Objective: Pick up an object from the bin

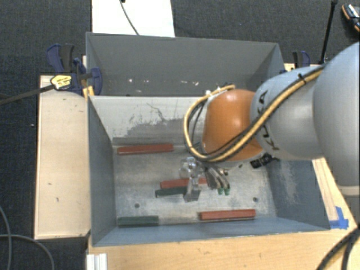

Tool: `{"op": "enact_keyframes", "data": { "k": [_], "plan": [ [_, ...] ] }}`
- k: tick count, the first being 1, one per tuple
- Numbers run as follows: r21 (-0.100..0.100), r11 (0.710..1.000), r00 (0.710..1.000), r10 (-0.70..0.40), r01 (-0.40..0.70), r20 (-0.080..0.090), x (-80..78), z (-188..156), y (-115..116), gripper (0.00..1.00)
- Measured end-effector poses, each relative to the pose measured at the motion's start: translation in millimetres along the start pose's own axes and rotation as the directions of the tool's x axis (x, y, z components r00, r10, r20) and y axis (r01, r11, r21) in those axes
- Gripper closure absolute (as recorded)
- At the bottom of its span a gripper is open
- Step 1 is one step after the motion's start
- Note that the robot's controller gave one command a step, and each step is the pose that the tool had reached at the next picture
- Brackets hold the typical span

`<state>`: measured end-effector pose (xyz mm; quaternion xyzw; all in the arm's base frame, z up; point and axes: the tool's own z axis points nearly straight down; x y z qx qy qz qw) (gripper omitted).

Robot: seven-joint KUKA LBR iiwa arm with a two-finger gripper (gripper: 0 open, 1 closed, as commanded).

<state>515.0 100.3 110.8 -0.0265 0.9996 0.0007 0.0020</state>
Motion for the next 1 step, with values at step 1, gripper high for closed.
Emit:
{"op": "enact_keyframes", "data": {
  "k": [1],
  "plan": [
    [0.001, 1.000, 1.000, 0.000, 0.000, -0.007, 1.5, -8.8, -0.2, 1.00]
  ]
}}
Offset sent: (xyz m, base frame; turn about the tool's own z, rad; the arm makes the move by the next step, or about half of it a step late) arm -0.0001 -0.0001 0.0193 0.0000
